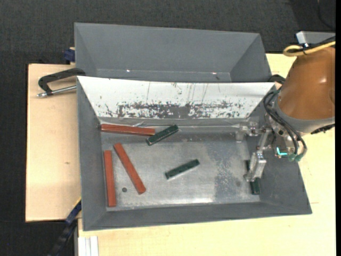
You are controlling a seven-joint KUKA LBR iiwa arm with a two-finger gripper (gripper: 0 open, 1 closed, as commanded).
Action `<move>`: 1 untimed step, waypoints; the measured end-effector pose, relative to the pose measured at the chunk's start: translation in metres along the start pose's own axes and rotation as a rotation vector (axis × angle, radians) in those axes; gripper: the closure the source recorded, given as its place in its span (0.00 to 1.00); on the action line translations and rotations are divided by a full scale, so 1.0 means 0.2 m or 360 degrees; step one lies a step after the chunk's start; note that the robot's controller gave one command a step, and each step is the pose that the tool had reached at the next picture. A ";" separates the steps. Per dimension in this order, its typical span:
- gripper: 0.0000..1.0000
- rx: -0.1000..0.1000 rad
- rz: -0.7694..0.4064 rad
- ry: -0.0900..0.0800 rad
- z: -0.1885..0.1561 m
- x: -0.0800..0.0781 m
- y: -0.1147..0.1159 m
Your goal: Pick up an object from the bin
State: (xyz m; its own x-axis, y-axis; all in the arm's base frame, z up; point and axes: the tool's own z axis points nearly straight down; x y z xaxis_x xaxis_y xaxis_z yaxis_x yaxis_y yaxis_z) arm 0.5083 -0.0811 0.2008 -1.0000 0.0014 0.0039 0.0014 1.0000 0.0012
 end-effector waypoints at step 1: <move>0.00 0.0002 -0.0002 -0.0010 -0.02 -0.01 0.00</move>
Offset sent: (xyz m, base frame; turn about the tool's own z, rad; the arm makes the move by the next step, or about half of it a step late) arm 0.0502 0.0742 -0.1192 -0.3939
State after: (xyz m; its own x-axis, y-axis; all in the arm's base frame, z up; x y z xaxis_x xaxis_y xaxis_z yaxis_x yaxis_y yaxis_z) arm 0.5099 -0.0809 0.2039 -1.0000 0.0002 -0.0026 0.0002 1.0000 0.0002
